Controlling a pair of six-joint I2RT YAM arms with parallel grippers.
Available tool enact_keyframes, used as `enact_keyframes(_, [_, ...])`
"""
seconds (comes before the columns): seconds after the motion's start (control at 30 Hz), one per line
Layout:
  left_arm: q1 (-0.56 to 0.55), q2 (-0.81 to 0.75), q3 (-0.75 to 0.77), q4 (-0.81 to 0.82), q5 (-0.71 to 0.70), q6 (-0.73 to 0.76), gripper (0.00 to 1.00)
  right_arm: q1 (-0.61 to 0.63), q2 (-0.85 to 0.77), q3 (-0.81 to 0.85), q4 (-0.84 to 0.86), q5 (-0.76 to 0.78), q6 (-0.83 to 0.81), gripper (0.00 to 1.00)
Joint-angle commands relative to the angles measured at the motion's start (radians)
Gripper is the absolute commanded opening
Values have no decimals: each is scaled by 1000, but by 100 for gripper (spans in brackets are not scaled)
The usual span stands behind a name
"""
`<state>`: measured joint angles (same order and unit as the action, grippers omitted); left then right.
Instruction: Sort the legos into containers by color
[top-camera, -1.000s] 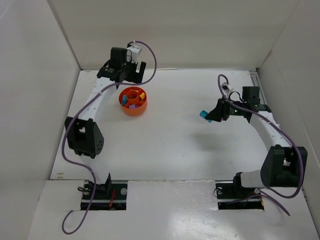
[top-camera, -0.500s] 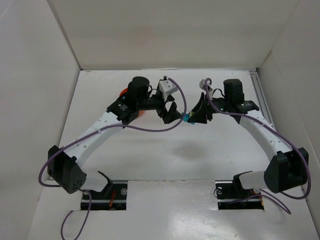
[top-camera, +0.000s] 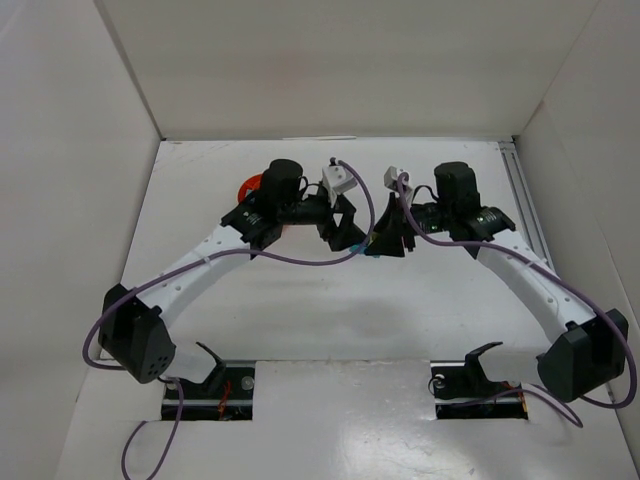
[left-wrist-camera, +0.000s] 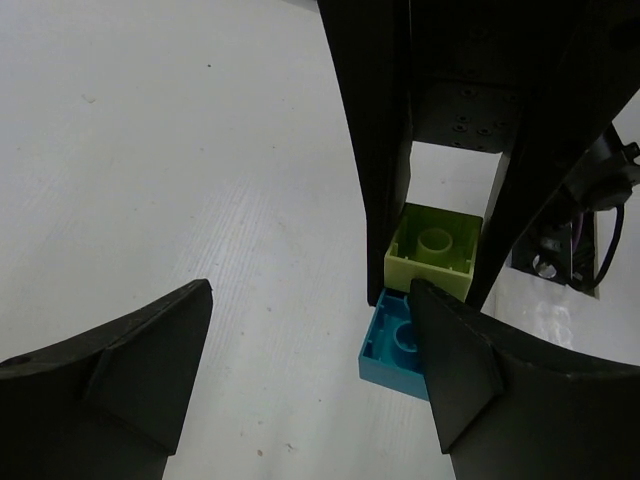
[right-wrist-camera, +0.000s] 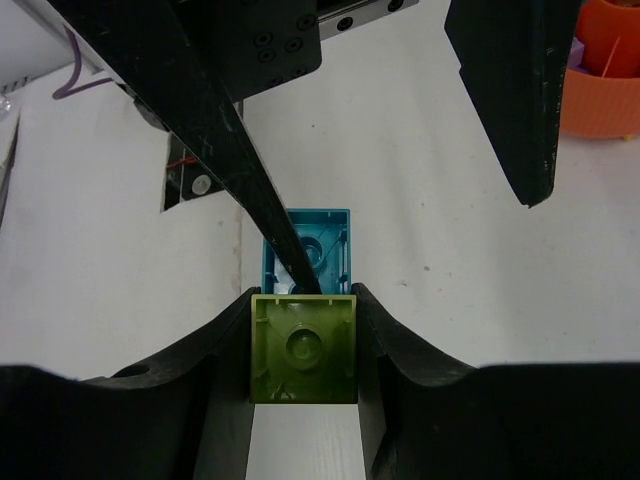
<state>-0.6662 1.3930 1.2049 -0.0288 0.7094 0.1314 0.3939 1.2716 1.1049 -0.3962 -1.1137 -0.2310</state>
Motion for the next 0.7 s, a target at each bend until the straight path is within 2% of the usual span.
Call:
enact_keyframes(0.0, [-7,-51,-40,69,73,-6,77,2,-38,50,20,25,1,3])
enact_keyframes(0.17, [-7,-133,-123,144,153,4,82,-30,-38,50,10,-3,-24,3])
enact_keyframes(0.37, [-7,-143,-145,162,265,27,88,-30,-38,72,-13,-26,-54,2])
enact_keyframes(0.53, [-7,-91,-110,129,252,27,87,-10,-58,90,-13,-37,-64,1])
enact_keyframes(0.67, [-7,-54,-87,119,252,14,82,0,-67,99,-13,-37,-82,1])
